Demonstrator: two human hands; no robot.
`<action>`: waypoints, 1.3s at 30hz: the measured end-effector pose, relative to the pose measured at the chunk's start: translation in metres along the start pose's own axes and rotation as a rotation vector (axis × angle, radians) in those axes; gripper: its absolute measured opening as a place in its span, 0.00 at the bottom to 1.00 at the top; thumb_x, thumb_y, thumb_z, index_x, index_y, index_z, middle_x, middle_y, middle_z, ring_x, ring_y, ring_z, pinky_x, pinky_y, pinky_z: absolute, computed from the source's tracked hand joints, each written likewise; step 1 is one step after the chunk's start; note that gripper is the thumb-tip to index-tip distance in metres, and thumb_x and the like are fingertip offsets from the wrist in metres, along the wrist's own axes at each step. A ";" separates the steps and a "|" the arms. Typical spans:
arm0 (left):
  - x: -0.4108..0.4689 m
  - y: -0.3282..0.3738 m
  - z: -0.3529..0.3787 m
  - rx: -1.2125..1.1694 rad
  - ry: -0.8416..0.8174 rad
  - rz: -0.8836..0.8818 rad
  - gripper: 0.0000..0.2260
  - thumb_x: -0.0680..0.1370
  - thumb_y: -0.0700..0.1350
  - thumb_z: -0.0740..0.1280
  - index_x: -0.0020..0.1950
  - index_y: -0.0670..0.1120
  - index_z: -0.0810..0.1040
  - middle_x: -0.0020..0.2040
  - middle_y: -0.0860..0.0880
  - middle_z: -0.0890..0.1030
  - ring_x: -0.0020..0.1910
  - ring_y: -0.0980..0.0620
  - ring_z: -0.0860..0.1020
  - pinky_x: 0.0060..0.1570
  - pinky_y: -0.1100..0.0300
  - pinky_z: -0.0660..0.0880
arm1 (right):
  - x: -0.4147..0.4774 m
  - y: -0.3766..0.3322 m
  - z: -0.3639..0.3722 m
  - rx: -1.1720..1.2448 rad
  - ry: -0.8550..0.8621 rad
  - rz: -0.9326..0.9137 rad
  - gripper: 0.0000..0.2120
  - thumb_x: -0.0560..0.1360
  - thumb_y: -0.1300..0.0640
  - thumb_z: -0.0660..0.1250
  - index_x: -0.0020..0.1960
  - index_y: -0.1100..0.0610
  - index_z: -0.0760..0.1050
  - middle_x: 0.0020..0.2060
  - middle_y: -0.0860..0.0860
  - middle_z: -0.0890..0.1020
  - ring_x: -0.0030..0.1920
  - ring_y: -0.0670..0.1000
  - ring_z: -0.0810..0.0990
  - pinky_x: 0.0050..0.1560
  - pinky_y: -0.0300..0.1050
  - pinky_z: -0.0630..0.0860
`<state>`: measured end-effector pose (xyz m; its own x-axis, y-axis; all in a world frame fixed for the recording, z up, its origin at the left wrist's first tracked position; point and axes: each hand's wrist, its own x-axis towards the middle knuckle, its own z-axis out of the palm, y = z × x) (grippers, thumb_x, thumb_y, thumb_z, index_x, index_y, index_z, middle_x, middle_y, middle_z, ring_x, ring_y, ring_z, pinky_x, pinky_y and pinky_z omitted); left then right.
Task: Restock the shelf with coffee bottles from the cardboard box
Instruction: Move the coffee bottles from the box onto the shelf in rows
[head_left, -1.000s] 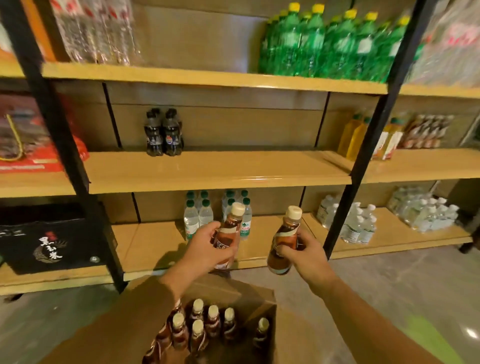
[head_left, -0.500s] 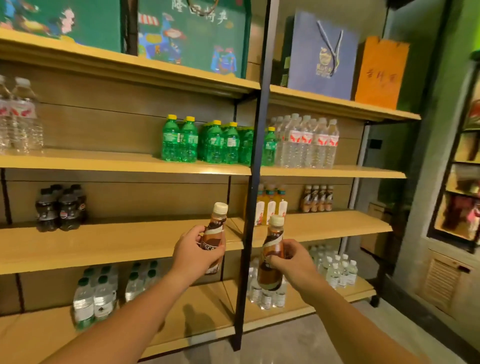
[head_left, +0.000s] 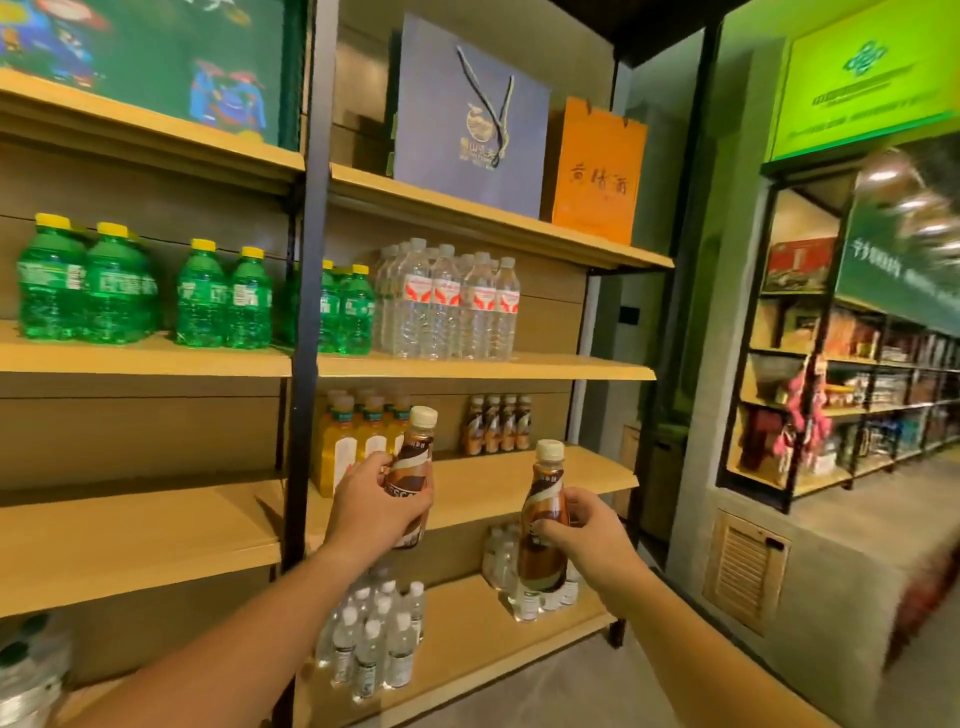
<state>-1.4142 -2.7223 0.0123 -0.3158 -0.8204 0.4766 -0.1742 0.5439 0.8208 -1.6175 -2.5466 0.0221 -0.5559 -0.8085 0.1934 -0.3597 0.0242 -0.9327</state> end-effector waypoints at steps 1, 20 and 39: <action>0.011 0.001 0.016 0.001 0.003 -0.001 0.14 0.68 0.53 0.79 0.50 0.55 0.79 0.49 0.52 0.83 0.49 0.52 0.81 0.49 0.52 0.80 | 0.014 0.004 -0.011 0.004 0.011 -0.003 0.20 0.74 0.58 0.75 0.62 0.47 0.71 0.55 0.48 0.80 0.53 0.47 0.79 0.50 0.43 0.76; 0.202 -0.039 0.264 0.154 0.125 -0.124 0.18 0.68 0.57 0.78 0.54 0.56 0.78 0.53 0.51 0.82 0.49 0.53 0.82 0.51 0.52 0.81 | 0.332 0.110 -0.151 0.021 -0.105 -0.135 0.16 0.75 0.58 0.73 0.61 0.53 0.74 0.51 0.46 0.81 0.49 0.43 0.79 0.42 0.36 0.73; 0.320 -0.107 0.406 0.262 0.450 -0.364 0.19 0.73 0.47 0.79 0.57 0.53 0.74 0.57 0.51 0.76 0.48 0.55 0.77 0.39 0.73 0.70 | 0.581 0.215 -0.104 0.086 -0.471 -0.058 0.15 0.74 0.61 0.75 0.55 0.48 0.77 0.51 0.49 0.84 0.50 0.47 0.83 0.46 0.39 0.77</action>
<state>-1.8750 -2.9714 -0.0512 0.2195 -0.9239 0.3135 -0.4372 0.1941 0.8782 -2.0958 -2.9498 -0.0346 -0.1299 -0.9859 0.1058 -0.3056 -0.0617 -0.9502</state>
